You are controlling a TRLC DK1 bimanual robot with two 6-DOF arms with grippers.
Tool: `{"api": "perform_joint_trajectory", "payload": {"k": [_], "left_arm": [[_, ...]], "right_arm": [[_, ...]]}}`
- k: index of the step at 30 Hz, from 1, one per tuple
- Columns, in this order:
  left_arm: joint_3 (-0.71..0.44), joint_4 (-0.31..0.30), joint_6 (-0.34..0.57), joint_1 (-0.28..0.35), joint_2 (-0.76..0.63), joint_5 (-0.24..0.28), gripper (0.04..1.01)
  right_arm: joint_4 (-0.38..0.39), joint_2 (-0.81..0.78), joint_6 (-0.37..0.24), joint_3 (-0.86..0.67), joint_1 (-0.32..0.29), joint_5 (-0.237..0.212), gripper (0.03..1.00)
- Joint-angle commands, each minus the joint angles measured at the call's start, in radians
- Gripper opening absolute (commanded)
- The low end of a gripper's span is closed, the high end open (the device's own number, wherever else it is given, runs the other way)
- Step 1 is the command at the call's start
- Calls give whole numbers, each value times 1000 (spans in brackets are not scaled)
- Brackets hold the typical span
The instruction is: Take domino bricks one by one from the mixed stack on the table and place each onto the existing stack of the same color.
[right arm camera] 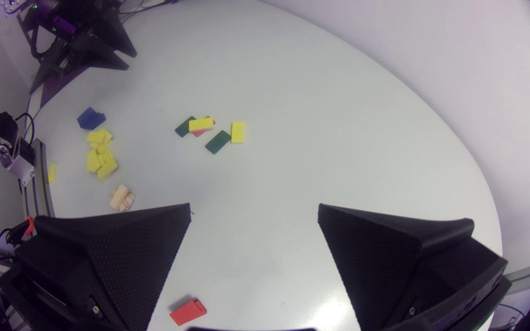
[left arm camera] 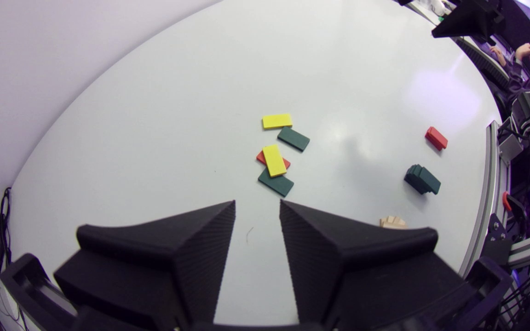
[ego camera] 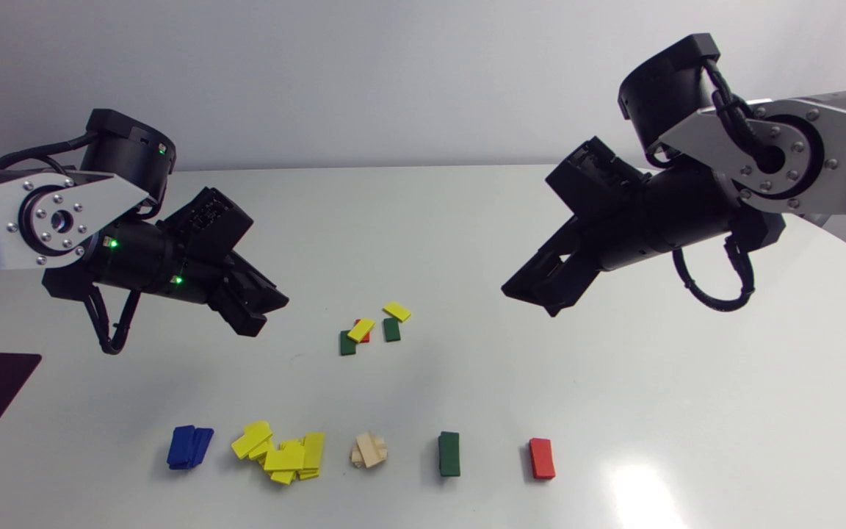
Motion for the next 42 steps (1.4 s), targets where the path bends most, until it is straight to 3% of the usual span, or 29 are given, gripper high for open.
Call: {"api": "perform_joint_trajectory", "payload": {"k": [1,2,19,31,42], "left_arm": [[29,9,-11,-5,25,-1,892],[43,11,43,2,45,-1,977],[105,42,185,36,188,0,977],[158,26,403,33,355,88,972],[191,-10,569,-8,484,125,970]], "right_arm": [[-4,-13,1,-20,4,-3,970],[-8,-13,6,-19,13,-1,970],[-11,-24,-3,-40,4,-1,970],[-10,-32,-13,-65,-1,-3,970],[10,-26,-16,-97,-13,-7,970]]}}
